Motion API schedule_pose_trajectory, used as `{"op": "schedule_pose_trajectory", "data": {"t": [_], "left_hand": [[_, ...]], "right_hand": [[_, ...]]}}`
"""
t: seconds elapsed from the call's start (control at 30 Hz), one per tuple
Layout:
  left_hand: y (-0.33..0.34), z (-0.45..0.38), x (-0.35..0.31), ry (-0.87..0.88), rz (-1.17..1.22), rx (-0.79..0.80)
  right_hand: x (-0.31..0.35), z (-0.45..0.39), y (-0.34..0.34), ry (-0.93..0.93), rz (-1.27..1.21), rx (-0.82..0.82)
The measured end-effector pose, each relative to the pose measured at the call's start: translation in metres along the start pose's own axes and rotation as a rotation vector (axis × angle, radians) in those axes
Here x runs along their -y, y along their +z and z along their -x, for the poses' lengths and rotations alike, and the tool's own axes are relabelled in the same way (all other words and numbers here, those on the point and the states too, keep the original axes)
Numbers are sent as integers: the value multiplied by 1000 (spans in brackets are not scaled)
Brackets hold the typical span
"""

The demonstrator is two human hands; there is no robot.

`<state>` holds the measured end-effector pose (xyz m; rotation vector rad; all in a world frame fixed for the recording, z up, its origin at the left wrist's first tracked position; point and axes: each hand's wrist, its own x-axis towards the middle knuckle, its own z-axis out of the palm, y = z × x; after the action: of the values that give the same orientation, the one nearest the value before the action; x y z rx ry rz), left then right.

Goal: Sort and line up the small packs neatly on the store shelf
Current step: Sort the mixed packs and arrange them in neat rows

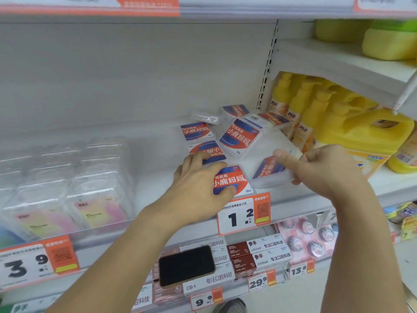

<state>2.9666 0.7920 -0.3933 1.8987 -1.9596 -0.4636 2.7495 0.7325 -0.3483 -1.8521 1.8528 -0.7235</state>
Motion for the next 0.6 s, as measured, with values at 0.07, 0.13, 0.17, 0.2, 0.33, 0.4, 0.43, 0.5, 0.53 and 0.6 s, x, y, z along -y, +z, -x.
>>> {"op": "schedule_pose_trajectory", "data": {"t": [0.07, 0.13, 0.17, 0.2, 0.33, 0.4, 0.43, 0.5, 0.53, 0.6], "left_hand": [[0, 1, 0, -1, -5, 0], [-1, 0, -1, -4, -9, 1], [-1, 0, -1, -8, -9, 1], [0, -1, -1, -9, -8, 1], [2, -2, -1, -4, 1, -15], [2, -4, -1, -3, 11, -21], [1, -4, -1, -3, 14, -25], [1, -5, -2, -8, 13, -30], [1, -6, -2, -10, 9, -29], [1, -6, -3, -9, -4, -21]], "right_hand": [[-1, -2, 1, -45, -19, -74], [-4, -6, 4, -78, -16, -75], [-7, -7, 6, -87, -4, -56], [-12, -8, 8, -90, 17, -24], [-20, -9, 13, -131, 33, 208], [-20, -13, 17, -120, -3, 249], [-20, -14, 18, -105, 6, 233], [-19, -15, 19, -68, 42, 171], [-19, -16, 20, -56, 61, 126], [-18, -16, 23, -81, 62, 38]]}}
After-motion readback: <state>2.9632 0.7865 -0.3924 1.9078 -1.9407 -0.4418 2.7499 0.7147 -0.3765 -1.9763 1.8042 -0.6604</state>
